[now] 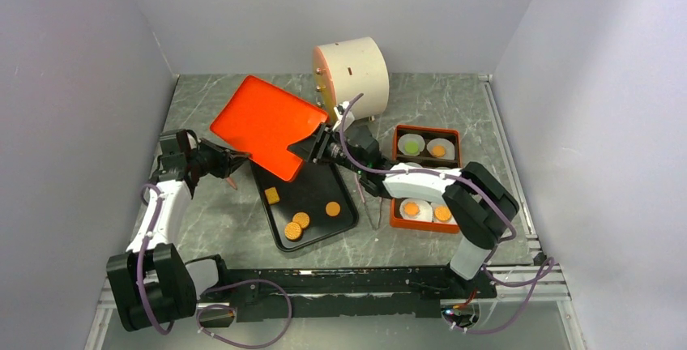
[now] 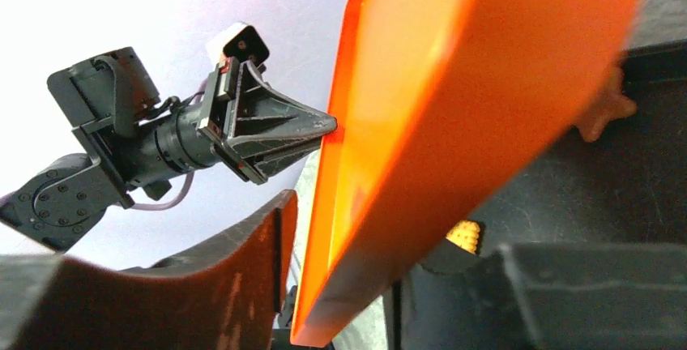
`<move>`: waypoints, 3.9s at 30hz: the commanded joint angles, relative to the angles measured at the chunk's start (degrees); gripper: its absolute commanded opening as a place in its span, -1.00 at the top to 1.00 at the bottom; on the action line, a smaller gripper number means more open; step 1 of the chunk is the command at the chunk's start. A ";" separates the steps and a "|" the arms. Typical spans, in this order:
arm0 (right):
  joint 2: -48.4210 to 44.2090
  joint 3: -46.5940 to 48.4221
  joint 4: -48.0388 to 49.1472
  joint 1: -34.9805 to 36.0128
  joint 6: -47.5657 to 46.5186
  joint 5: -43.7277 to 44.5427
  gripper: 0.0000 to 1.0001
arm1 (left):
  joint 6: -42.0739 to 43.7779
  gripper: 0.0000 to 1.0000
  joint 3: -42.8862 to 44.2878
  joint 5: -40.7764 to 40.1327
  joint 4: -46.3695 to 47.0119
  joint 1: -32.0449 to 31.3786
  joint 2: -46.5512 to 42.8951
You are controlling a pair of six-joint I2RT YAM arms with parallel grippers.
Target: Pack the cookies
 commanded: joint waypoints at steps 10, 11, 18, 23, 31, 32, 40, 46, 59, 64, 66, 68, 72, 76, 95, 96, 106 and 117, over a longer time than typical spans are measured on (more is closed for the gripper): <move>-14.22 -4.90 0.28 3.07 -15.84 3.80 0.89 | 12.73 0.22 5.73 0.99 -6.86 -1.42 -8.48; -15.61 -5.45 -0.54 3.17 -17.92 4.60 0.94 | 13.83 0.05 6.33 0.86 -7.93 -1.42 -9.16; -27.06 -7.92 -8.82 4.39 -35.60 10.38 1.00 | 20.28 -0.52 13.85 -0.77 -16.38 -2.87 -12.03; -32.01 -7.68 -15.26 6.63 -48.88 16.46 1.00 | 24.31 -0.59 21.40 -0.71 -20.22 -4.99 -13.14; -33.18 -9.17 -14.51 14.89 -62.73 32.38 1.00 | 26.01 -0.80 29.52 0.25 -25.66 -5.89 -12.57; -32.93 -9.31 -13.97 16.45 -64.66 35.10 1.00 | 25.38 -0.81 30.13 0.29 -26.33 -5.94 -12.56; -29.84 -12.74 0.43 27.61 -84.97 52.88 1.00 | 21.03 -0.90 28.67 1.56 -25.28 -6.09 -12.70; -26.21 -13.44 10.95 31.86 -95.71 55.67 1.00 | 19.31 -0.90 24.18 3.14 -23.83 -6.51 -13.32; -9.08 -14.16 49.60 41.63 -133.84 56.30 1.00 | 17.44 -0.91 21.80 5.04 -21.37 -7.09 -12.65; -2.42 -12.36 59.06 43.41 -143.63 56.06 1.00 | 17.89 -0.90 22.24 4.55 -21.30 -7.10 -12.46; -1.19 -11.83 60.52 43.77 -145.30 55.66 1.00 | 17.74 -0.88 21.47 5.23 -20.48 -7.16 -12.50; -0.28 -11.22 61.09 44.04 -146.41 55.36 1.00 | 17.52 -0.85 20.41 6.38 -19.58 -7.33 -12.41; 0.68 -10.22 62.21 44.12 -147.72 54.85 1.00 | 18.69 -0.74 19.15 5.15 -19.70 -8.33 -12.06; 1.74 -9.66 63.39 44.34 -149.60 54.18 1.00 | 19.30 -0.65 17.26 5.57 -18.87 -9.17 -11.42; 5.11 -8.31 65.52 44.82 -154.57 54.66 1.00 | 16.03 0.39 13.76 11.28 -8.83 -12.14 -8.42; 5.19 -8.31 65.55 44.82 -154.42 54.95 1.00 | 15.68 0.50 13.76 11.66 -8.36 -12.08 -8.33; 3.81 -9.89 62.15 44.83 -151.29 59.44 0.39 | 7.29 0.90 12.06 9.84 1.13 -12.10 -8.99; -6.19 -12.86 33.67 45.94 -127.91 64.05 -0.59 | -2.72 0.90 8.68 8.59 13.18 -12.07 -8.42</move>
